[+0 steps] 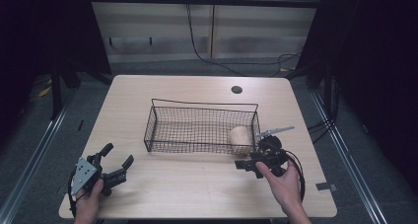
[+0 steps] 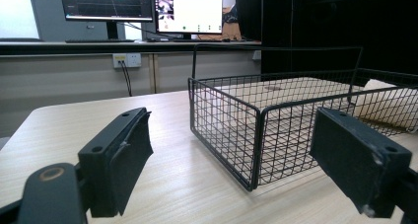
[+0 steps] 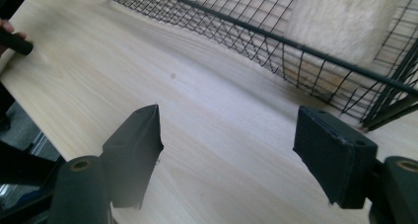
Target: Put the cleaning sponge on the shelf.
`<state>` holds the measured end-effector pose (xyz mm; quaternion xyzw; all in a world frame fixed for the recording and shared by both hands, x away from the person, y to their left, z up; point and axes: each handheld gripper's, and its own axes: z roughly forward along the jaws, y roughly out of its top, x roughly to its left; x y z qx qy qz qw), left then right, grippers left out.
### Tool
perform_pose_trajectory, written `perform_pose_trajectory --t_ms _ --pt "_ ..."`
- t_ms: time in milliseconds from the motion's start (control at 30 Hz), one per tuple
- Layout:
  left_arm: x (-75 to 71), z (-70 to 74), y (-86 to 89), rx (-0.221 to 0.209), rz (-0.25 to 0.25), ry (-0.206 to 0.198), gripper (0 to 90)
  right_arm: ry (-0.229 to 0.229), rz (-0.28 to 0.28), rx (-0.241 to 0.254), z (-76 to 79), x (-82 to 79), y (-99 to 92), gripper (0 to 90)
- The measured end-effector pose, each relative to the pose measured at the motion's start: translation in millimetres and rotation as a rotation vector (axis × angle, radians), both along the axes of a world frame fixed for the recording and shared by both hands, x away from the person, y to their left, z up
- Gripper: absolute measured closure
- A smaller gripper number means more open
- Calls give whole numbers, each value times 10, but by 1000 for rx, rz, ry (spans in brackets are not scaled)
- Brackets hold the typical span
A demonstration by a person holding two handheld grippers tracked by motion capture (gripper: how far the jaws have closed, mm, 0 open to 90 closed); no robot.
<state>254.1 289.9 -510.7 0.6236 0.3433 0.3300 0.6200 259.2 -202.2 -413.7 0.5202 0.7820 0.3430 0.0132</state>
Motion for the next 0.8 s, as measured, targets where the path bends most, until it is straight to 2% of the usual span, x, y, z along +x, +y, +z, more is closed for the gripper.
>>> perform_pose_trajectory --t_ms 100,467,633,733,800 --pt "0 0 0 0 0 0 155 2 16 1 -54 -58 -3 263" --pt "0 0 -1 -1 0 0 155 2 6 9 -292 -164 -50 280" --pt "0 0 -1 -2 -1 0 155 -12 11 2 -375 -182 -32 288" --pt "0 0 -1 -2 -1 0 155 -27 8 -28 -471 -179 20 293" --pt "0 0 0 -1 -1 0 155 -31 12 -28 -485 -174 28 292"
